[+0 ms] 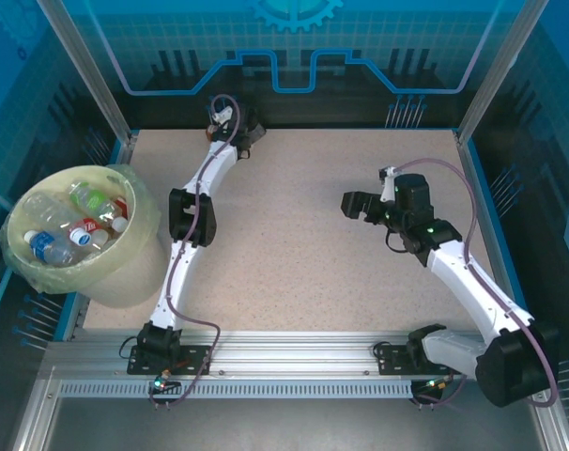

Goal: Put the plastic bottles in the bin

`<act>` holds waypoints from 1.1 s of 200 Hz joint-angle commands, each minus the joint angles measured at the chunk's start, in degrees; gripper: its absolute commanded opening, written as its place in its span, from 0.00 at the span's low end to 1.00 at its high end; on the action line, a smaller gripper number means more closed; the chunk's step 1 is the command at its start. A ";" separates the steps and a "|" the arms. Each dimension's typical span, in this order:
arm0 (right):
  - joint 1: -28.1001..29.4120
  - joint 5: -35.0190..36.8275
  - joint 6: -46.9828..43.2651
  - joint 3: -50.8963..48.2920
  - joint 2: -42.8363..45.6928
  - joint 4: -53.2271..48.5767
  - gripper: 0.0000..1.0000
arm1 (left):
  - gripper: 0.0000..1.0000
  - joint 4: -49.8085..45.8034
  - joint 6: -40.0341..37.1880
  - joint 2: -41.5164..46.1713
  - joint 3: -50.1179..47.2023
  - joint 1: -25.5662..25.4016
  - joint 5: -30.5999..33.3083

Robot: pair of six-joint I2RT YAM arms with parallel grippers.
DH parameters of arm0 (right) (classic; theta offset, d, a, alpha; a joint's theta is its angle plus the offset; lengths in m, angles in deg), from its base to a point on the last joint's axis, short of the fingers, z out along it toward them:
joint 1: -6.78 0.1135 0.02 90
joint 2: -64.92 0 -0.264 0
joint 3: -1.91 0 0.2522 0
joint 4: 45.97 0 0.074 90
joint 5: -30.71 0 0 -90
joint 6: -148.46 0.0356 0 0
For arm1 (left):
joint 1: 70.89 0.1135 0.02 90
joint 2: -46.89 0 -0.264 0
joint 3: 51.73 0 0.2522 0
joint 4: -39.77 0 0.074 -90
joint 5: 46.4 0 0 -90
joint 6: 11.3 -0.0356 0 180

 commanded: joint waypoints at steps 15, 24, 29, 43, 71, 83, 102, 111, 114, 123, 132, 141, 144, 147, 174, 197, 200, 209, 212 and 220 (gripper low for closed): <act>-1.01 -1.57 -1.64 4.13 -4.21 1.72 1.00 | 0.98 0.41 2.75 -5.18 4.41 2.13 -9.99; -1.07 -1.95 -1.78 4.82 -5.69 1.70 1.00 | 0.97 0.26 3.03 -5.97 5.11 2.47 -11.56; -1.11 -2.26 -1.81 5.35 -6.56 1.72 1.00 | 0.96 -0.11 3.05 -6.29 5.35 2.69 -12.11; -1.10 -3.00 -1.65 6.43 -8.42 1.71 1.00 | 0.95 -1.54 3.13 -6.81 5.51 3.29 -13.27; -1.11 -4.35 -1.43 8.13 -11.13 1.37 1.00 | 0.89 -5.40 2.35 -7.19 5.29 4.70 -15.68; -1.05 -4.43 -1.29 8.46 -11.77 1.28 1.00 | 0.86 -6.71 0.64 -7.21 5.35 4.93 -16.64; -1.07 -4.11 -1.17 8.75 -12.10 1.03 1.00 | 0.83 -10.21 -2.11 -6.87 5.29 5.19 -16.88; -1.13 -4.09 -1.16 8.85 -12.11 1.10 1.00 | 0.82 -12.18 -3.42 -6.77 5.35 5.28 -16.88; -1.07 -4.09 -1.10 8.82 -12.09 1.10 1.00 | 0.82 -12.70 -3.90 -6.73 5.30 5.29 -16.79; -1.07 -3.94 -1.14 9.02 -12.20 1.06 1.00 | 0.80 -14.31 -4.94 -6.75 5.29 5.41 -16.97; -1.09 -3.75 -1.15 9.18 -12.39 0.88 1.00 | 0.78 -15.82 -5.91 -6.47 5.31 5.47 -16.99; -1.11 -3.57 -1.29 9.45 -12.46 0.62 1.00 | 0.76 -17.34 -7.10 -6.09 5.27 5.53 -16.20; -1.12 -3.45 -1.28 9.47 -12.46 0.51 1.00 | 0.76 -17.84 -7.55 -5.88 5.24 5.55 -15.83; -1.13 -3.40 -1.24 9.50 -12.56 0.45 1.00 | 0.75 -18.36 -7.91 -5.74 5.12 5.56 -15.43; -1.11 -3.24 -1.09 9.47 -12.46 0.31 1.00 | 0.64 -19.92 -10.00 -3.60 3.37 5.80 -12.64; -1.08 -3.04 -0.99 9.29 -12.38 0.29 1.00 | 0.71 -17.93 -10.44 -1.54 1.41 5.82 -13.35; -1.06 -3.03 -0.98 9.25 -12.40 0.31 1.00 | 0.71 -17.63 -10.55 -1.23 1.19 5.82 -13.45; -1.13 -3.04 -0.74 9.25 -12.33 0.31 1.00 | 0.68 -17.68 -11.00 -0.35 1.20 5.73 -12.44; -1.13 -3.04 -0.65 9.11 -12.29 0.35 1.00 | 0.66 -18.00 -11.05 -0.01 1.08 5.73 -11.72; -1.11 -3.08 -0.35 8.95 -12.14 0.47 1.00 | 0.60 -18.55 -10.68 1.50 -0.09 5.73 -9.57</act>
